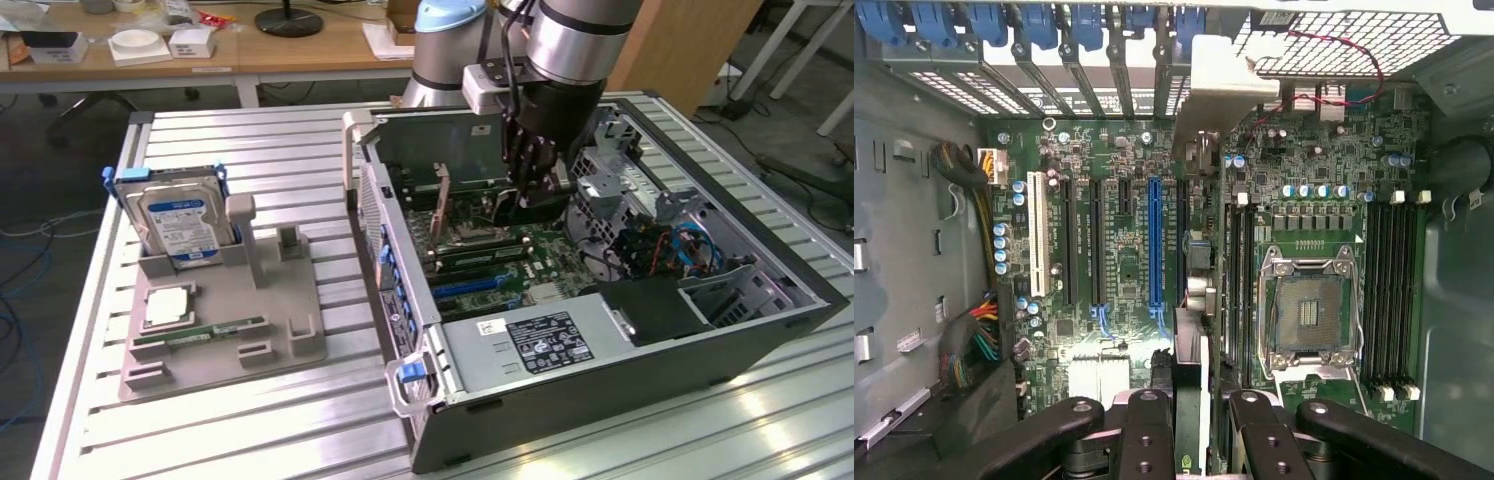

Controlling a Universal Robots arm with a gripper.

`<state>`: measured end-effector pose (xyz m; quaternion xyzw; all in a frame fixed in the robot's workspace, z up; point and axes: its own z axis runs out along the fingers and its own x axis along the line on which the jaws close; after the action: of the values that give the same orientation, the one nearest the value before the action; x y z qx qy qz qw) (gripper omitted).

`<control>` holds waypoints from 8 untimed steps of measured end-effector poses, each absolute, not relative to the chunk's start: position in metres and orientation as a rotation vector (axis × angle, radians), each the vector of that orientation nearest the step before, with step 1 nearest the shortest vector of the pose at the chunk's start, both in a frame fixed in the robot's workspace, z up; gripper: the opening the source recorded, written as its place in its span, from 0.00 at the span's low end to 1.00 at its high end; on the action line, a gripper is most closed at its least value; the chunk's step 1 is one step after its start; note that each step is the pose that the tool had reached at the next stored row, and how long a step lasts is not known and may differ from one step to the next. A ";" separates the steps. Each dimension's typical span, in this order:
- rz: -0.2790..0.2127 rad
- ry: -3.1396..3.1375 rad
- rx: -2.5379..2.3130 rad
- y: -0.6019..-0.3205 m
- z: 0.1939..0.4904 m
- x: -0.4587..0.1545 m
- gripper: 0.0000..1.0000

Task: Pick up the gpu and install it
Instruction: 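Insert the gpu into the slot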

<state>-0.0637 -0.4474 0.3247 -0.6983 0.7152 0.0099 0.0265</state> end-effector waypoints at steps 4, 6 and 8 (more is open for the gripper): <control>0.031 2.210 -2.157 -0.447 0.327 -0.064 0.26; 0.031 2.210 -2.157 -0.447 0.327 -0.064 0.26; 0.031 2.210 -2.157 -0.447 0.326 -0.064 0.26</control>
<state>-0.0637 -0.4474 0.3263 -0.6983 0.7152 0.0100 0.0266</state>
